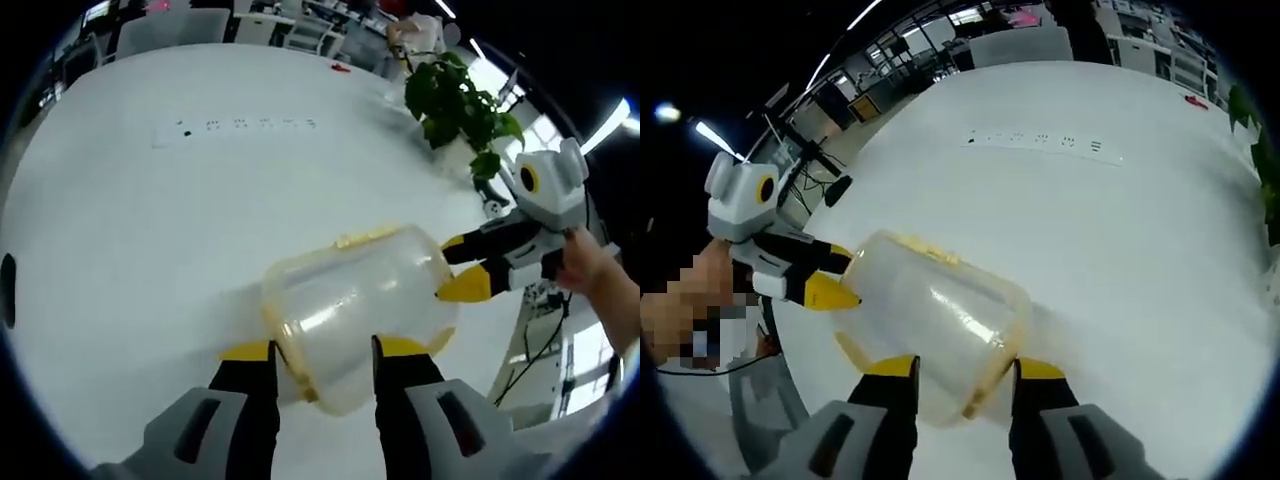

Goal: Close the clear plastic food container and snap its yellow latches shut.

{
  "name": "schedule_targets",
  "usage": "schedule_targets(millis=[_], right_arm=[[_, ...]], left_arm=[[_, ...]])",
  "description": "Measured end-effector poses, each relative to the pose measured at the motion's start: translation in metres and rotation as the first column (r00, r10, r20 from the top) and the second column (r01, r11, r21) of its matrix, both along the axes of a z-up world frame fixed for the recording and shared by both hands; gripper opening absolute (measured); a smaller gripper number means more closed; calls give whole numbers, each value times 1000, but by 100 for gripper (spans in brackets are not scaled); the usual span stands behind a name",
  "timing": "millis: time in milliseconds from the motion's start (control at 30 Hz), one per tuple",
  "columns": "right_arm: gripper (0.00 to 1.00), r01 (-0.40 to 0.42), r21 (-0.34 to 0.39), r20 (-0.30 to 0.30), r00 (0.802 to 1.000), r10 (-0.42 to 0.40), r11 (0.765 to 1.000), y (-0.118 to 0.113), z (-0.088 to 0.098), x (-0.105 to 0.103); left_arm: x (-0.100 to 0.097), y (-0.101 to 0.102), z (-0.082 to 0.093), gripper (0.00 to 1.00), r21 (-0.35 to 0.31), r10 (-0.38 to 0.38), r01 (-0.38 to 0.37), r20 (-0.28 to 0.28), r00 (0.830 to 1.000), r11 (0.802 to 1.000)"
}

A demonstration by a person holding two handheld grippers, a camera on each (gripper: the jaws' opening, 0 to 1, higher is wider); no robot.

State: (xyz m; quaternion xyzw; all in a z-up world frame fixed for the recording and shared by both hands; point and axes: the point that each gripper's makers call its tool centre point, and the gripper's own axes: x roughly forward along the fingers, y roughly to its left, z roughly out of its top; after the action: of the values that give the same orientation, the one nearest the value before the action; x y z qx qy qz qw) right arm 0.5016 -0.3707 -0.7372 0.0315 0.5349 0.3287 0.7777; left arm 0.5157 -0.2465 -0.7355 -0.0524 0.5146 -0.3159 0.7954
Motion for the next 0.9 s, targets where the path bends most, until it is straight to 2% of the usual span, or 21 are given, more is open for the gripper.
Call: schedule_targets(millis=[33,67,133,367,533,900], right_arm=[[35,-9,-12,9,1000,9,1000,0,0,0],[35,-31,-23,22,999,32,999,-1,2,0],[33,-52,-30,26,998,53,998,-2,2,-1],[35,-148,-66,84,985,153,987,-5,11,3],[35,-230,-123,108,964,243,966,-5,12,1],[32,-311,-190,144,929,340,931,-2,22,7]], left_arm=[[1,0,0,36,3,-17,17,13,1000,1000],[-3,0,1,37,19,-67,66,33,997,998],[-6,1,2,37,30,-101,99,45,994,995],[-3,8,11,33,29,-140,139,72,987,990],[-2,13,15,30,90,-206,196,112,972,976],[-2,17,24,30,147,-274,255,128,953,956]])
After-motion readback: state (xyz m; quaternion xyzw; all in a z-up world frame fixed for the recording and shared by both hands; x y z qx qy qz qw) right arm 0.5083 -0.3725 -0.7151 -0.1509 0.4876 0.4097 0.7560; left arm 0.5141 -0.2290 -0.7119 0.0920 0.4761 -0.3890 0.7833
